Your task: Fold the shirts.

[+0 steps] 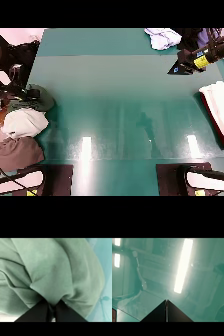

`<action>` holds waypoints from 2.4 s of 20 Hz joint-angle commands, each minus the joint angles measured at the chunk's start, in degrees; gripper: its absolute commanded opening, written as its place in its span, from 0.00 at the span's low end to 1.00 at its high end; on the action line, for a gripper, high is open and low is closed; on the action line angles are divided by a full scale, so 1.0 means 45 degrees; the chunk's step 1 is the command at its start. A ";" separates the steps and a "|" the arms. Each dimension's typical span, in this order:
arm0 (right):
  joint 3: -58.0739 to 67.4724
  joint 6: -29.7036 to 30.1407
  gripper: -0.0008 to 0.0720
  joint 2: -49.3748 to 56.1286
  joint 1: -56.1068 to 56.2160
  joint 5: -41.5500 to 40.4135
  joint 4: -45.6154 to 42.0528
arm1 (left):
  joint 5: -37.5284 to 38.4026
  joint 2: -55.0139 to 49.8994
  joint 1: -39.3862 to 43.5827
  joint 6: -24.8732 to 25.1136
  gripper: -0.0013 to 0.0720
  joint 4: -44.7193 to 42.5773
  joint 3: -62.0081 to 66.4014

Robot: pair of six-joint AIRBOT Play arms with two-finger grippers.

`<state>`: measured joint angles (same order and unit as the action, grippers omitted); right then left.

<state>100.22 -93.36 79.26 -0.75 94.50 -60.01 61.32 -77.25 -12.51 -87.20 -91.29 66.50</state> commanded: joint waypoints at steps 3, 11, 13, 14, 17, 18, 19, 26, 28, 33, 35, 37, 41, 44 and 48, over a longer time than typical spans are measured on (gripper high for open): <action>0.0010 0.0010 0.04 -0.0311 -0.0087 -0.0058 0.0005 | 0.0913 0.0675 0.0010 0.1967 0.06 0.3206 0.2103; 0.0005 0.0015 0.04 -0.2341 -0.1477 -0.0097 -0.0029 | 0.4303 0.3104 0.2361 0.3429 0.06 0.9748 0.7359; 0.0005 0.0097 0.04 -0.2628 -0.1603 0.0175 -0.0024 | 0.4580 0.3109 0.4643 0.3031 0.06 0.9729 0.7563; 0.0005 0.0214 0.04 -0.2783 -0.1603 0.0189 -0.0034 | 0.4614 0.3104 0.5756 0.3031 0.06 0.9680 0.7558; 0.0005 0.0330 0.04 -0.3177 -0.1603 0.0136 -0.0034 | 0.4211 0.2856 0.8864 0.3045 0.06 0.8981 0.7538; 0.0005 0.0330 0.04 -0.3283 -0.1603 0.0141 -0.0034 | 0.4114 0.2657 0.9743 0.3045 0.06 0.8403 0.7538; 0.0005 0.0330 0.04 -0.3361 -0.1603 0.0131 -0.0034 | 0.4114 0.2414 1.0394 0.3060 0.06 0.7781 0.7538; 0.0005 0.0330 0.04 -0.3400 -0.1603 0.0374 -0.0024 | 0.3599 -0.1302 1.1084 0.3055 0.06 0.6373 0.7538; 0.0005 0.0340 0.04 -0.3400 -0.1603 0.0379 -0.0034 | 0.3968 -0.2263 1.0729 0.3041 0.52 0.5979 0.7538; 0.0005 0.0549 0.04 -0.3400 -0.1603 0.0471 -0.0034 | 0.6829 -0.2565 0.7893 0.2006 0.93 0.5999 0.7519; 0.0005 0.0549 0.04 -0.3400 -0.1603 0.0471 -0.0034 | 0.6810 -0.2259 0.7145 0.1749 0.93 0.6033 0.6674; 0.0005 0.0549 0.04 -0.3395 -0.1603 0.0452 -0.0044 | 0.6110 -0.1705 0.7048 0.1846 0.93 0.6037 0.4930; 0.0005 0.0544 0.04 -0.3400 -0.1598 0.0330 -0.0325 | 0.3944 -0.0903 0.7295 0.2385 0.93 0.6188 0.0981; 0.0000 0.0539 0.04 -0.3400 -0.1593 0.0389 -0.0758 | 0.2584 -0.0899 0.7470 0.2710 0.93 0.5659 -0.0801; 0.0005 0.0539 0.04 -0.3400 -0.1588 0.0724 -0.0840 | 0.1802 -0.0889 0.6261 0.2846 0.93 0.5799 -0.0918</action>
<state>100.22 -90.91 64.01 -7.94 96.71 -63.05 73.45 -81.47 18.76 -75.42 -65.52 64.69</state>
